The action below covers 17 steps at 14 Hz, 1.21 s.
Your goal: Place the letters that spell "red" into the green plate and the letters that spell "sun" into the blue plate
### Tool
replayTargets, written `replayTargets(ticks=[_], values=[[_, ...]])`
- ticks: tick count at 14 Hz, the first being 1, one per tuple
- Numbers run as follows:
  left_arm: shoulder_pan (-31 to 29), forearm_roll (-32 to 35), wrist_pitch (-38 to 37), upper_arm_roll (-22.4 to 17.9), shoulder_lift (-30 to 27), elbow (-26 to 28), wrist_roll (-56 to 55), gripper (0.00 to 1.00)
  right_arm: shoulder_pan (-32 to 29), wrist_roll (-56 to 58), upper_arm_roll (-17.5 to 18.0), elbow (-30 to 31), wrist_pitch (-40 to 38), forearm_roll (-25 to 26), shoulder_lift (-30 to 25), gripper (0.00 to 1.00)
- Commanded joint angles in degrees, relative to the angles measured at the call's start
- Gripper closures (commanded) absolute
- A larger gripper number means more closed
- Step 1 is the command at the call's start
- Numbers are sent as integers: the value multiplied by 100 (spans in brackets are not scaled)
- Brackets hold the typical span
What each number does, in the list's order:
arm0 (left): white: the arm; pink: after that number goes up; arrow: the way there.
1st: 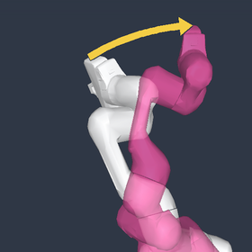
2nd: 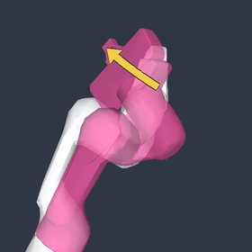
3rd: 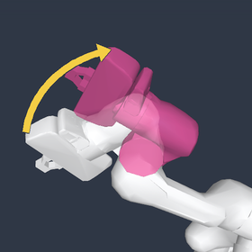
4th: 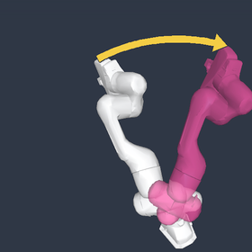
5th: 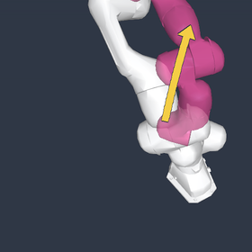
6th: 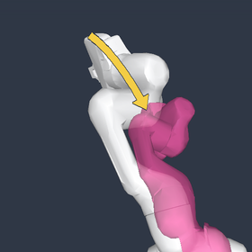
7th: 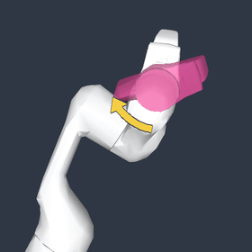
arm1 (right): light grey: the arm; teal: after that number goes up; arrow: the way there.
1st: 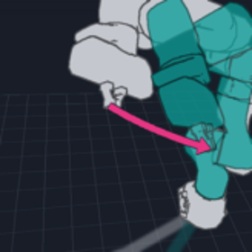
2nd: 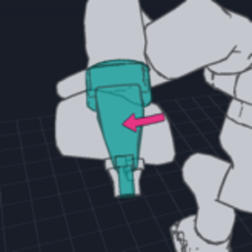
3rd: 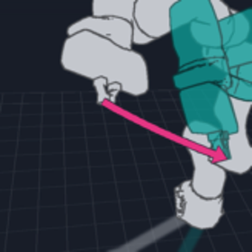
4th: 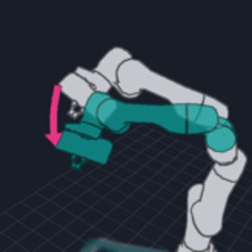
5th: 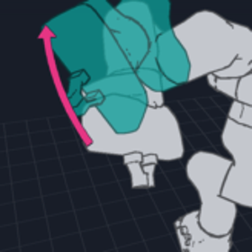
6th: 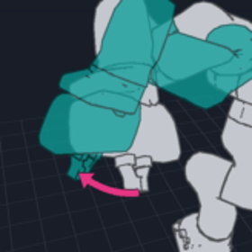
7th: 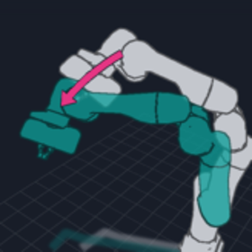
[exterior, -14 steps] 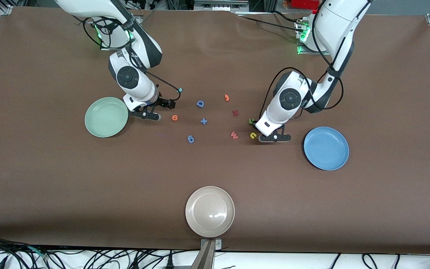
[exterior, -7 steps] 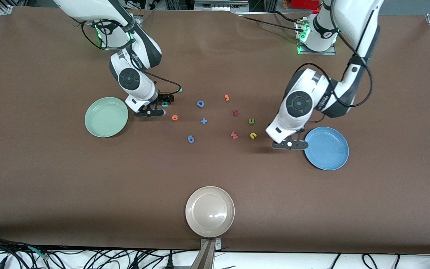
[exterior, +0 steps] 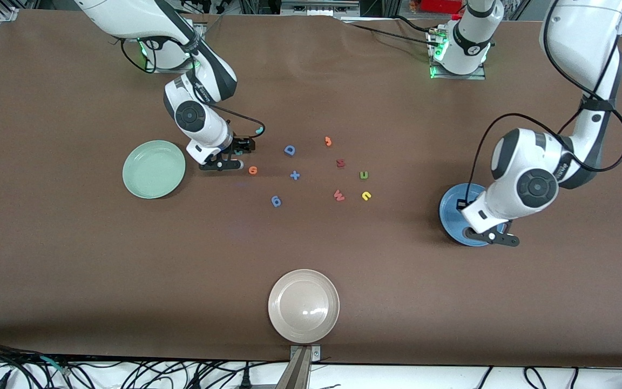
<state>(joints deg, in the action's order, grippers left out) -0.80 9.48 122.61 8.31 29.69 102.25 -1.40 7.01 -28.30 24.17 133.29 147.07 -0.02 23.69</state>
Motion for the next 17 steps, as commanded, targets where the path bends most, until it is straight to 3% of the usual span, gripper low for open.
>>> replayTargets(ticks=[1,2,3,4,7,9,10,14,17], values=[[72,133,70,83,80,-21,25,1,-33,-97,61,30,102,38,13,35],[63,133,70,83,81,-21,25,0,-33,-97,61,30,102,38,4,41],[72,133,61,83,81,-21,25,0,-33,-106,61,30,85,38,4,53],[72,133,61,83,81,-21,25,0,-33,-106,61,30,85,38,4,57],[220,11,79,153,72,-30,-106,0,-33,-176,61,30,67,38,4,57],[379,-497,96,232,142,-73,-517,0,-33,-176,61,39,58,38,4,57],[527,-656,140,232,151,-82,-772,0,-33,-176,61,39,58,38,4,59],[1300,-667,184,232,160,-74,-2834,0,-42,-176,61,39,49,38,-5,91],[1512,-876,561,293,317,-74,-4040,0,-42,-307,61,30,49,38,-40,96]])
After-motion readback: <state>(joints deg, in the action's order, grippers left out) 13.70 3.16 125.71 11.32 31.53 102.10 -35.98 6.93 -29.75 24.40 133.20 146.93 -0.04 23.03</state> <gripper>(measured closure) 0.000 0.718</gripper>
